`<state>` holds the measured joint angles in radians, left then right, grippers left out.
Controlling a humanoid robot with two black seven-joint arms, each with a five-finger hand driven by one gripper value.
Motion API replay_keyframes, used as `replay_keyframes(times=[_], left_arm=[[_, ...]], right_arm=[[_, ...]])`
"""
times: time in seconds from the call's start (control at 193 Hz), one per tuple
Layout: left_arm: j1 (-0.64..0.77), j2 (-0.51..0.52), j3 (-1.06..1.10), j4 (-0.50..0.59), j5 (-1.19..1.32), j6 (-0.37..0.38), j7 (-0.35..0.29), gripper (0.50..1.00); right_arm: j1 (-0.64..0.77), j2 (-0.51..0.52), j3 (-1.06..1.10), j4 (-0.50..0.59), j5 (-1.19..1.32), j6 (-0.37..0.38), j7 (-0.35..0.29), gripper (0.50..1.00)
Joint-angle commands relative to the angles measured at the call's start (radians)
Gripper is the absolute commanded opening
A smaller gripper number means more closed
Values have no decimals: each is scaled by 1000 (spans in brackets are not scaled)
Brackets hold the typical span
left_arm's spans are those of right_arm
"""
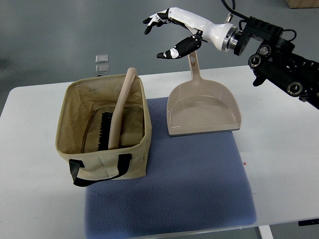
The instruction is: Put pink broom in yellow bag with right hand
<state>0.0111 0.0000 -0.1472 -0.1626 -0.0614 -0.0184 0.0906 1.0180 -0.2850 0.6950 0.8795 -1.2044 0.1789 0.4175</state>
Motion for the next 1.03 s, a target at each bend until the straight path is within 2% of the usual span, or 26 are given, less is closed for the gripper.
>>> replay_keyframes(times=[0.0,0.161,0.291,0.317,0.348,0.431,0.545,0.634,1.028], left_arm=[[0,0,0,-2,0,0,0,1000],[0,0,0,0,0,0,0,1000],[0,0,0,0,0,0,0,1000],[0,0,0,0,0,0,0,1000],[0,0,0,0,0,0,0,1000],[0,0,0,0,0,0,0,1000],[0,0,0,0,0,0,0,1000],[0,0,0,-2,0,0,0,1000],[0,0,0,0,0,0,0,1000]], right_arm=[[-117,3,135,-16,104,-33,12,858],[-265,13,320,-40,324,-111,24,858],[-338,17,368,-74,497,-159,24,862],[-348,17,368,-80,528,-159,24,870],[-361,17,368,-89,575,-159,24,905],[-384,18,363,-116,698,-147,12,926],[-400,30,351,-146,790,-133,6,928],[-418,55,363,-149,809,-95,6,930],[-420,81,367,-154,813,-94,24,930]])
